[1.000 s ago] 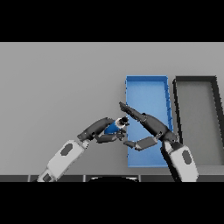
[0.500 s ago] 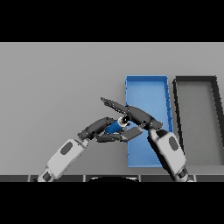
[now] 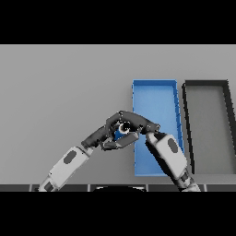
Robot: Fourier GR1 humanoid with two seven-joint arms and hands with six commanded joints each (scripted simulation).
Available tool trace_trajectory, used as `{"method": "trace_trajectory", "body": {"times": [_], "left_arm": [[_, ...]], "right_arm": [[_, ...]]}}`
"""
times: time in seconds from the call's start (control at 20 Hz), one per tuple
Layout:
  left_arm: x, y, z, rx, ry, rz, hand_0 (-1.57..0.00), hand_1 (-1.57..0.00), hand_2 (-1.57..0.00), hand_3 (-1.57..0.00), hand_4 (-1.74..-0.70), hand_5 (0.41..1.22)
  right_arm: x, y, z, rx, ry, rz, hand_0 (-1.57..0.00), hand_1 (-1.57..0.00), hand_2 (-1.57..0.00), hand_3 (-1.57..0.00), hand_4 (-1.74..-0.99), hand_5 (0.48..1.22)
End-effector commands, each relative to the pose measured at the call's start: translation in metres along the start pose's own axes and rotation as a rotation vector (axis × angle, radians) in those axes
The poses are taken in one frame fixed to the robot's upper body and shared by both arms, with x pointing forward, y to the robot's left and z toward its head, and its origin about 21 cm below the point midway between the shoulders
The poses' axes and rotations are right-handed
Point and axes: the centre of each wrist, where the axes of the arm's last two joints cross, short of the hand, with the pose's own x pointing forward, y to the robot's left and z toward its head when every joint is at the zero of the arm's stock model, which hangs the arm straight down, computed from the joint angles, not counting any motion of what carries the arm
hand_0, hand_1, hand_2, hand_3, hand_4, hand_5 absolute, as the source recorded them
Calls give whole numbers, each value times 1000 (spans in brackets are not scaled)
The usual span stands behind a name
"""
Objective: Pick up the blue pipe and place it into the blue bin.
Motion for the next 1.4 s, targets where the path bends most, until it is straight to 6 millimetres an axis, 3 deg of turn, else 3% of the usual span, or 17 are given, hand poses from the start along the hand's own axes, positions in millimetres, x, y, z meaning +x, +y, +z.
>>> {"method": "trace_trajectory", "body": {"times": [0.0,0.1,0.2,0.35,0.45,0.5,0.55,0.7,0.8,0.85,1.1,1.35], "left_arm": [[-2,1,1,8,-16,20,-1225,-1211,-1199,-525,-1688,1203],[-3,-2,2,7,-20,67,-1349,-1340,-1333,-527,-1707,1209],[-3,-2,3,6,-12,55,-1429,-1423,-1419,-588,-1719,1214],[-2,2,1,2,0,13,-1498,-1453,-1493,-527,-1730,1217],[0,2,1,-7,2,-5,-1499,-1356,-1521,-505,-1734,1219],[-1,0,2,-22,-17,-11,-1426,-1220,-1350,-531,-1637,1219],[-2,3,1,-31,-27,-22,-1407,-1190,-1242,-518,-1544,1219],[-3,6,2,-81,11,-32,-783,-642,-655,-266,-1251,1220],[-1,12,2,-98,30,-43,-501,-410,-419,-170,-1110,1184],[-2,11,1,-103,31,-54,-401,-328,-335,-136,-1051,1118],[-4,13,2,-78,63,-118,-131,-107,-109,-44,-854,794],[-9,12,6,-57,79,-84,-42,-34,-35,-14,-842,636]], "right_arm": [[-3,3,4,-10,5,-15,-1213,-1220,-1220,-1096,-1492,706],[-3,2,3,-38,-27,-19,-1342,-1346,-1346,-1267,-1464,891],[-3,6,6,-44,-36,16,-1424,-1427,-1427,-1376,-1456,1010],[-3,5,4,-44,-48,59,-1496,-1497,-1497,-1471,-1469,1113],[-3,6,7,-32,-62,34,-1523,-1524,-1524,-1507,-1473,1152],[-2,7,6,-22,-63,13,-1533,-1533,-1533,-1520,-1474,1166],[1,7,3,-21,-49,15,-1540,-1541,-1541,-1530,-1477,1177],[-3,10,3,-28,-67,37,-1555,-1556,-1556,-1550,-1481,1198],[0,12,5,-22,-74,29,-1561,-1561,-1561,-1558,-1482,1206],[1,15,6,-24,-73,25,-1563,-1563,-1563,-1560,-1483,1209],[1,13,6,-48,-97,13,-1568,-1568,-1568,-1567,-1484,1217],[0,12,6,-66,-117,23,-1570,-1570,-1570,-1570,-1487,1220]]}}
